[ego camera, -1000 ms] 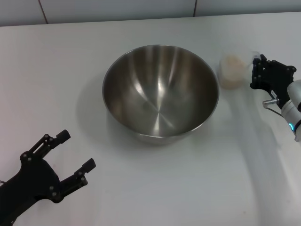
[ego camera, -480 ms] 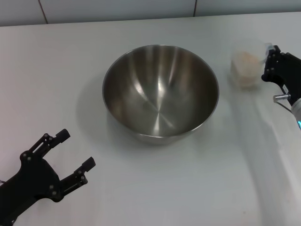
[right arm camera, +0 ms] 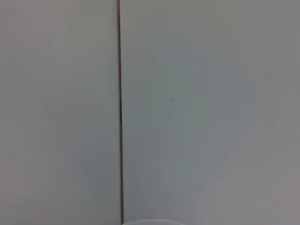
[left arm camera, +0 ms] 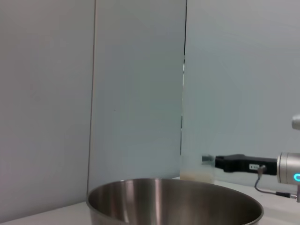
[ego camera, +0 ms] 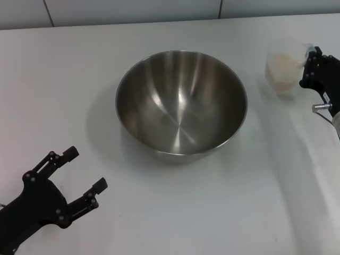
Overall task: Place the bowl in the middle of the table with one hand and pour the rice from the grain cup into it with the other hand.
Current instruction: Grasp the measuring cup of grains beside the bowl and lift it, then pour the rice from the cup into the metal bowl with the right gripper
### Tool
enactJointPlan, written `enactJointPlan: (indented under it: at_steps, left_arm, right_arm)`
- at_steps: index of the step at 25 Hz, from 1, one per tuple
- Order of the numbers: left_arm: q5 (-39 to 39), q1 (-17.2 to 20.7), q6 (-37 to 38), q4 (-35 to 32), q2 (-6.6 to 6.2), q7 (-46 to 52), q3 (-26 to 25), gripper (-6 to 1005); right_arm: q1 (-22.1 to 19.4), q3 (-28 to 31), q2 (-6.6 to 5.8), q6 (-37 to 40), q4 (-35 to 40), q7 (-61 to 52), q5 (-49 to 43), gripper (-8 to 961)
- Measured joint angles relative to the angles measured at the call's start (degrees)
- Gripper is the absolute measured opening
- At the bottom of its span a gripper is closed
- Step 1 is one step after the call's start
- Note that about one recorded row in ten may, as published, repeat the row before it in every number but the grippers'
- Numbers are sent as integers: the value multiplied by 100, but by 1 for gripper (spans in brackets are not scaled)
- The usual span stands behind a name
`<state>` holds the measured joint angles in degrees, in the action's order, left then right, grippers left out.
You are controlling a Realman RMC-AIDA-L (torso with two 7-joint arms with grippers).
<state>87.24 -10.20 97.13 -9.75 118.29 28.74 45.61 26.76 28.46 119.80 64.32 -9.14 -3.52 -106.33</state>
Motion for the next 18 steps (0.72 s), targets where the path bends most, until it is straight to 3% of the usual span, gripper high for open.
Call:
enactJointPlan:
  at_steps: [8,18]
  left_arm:
    - [11,9,-7,0,0,0,33,868]
    - [13,9,-10,0,0,0,44,868]
  right_arm:
    - [116,2,-49,1136,-130,0,-4,30]
    - [161,-41,-68,1380,-114,-63,-130,29]
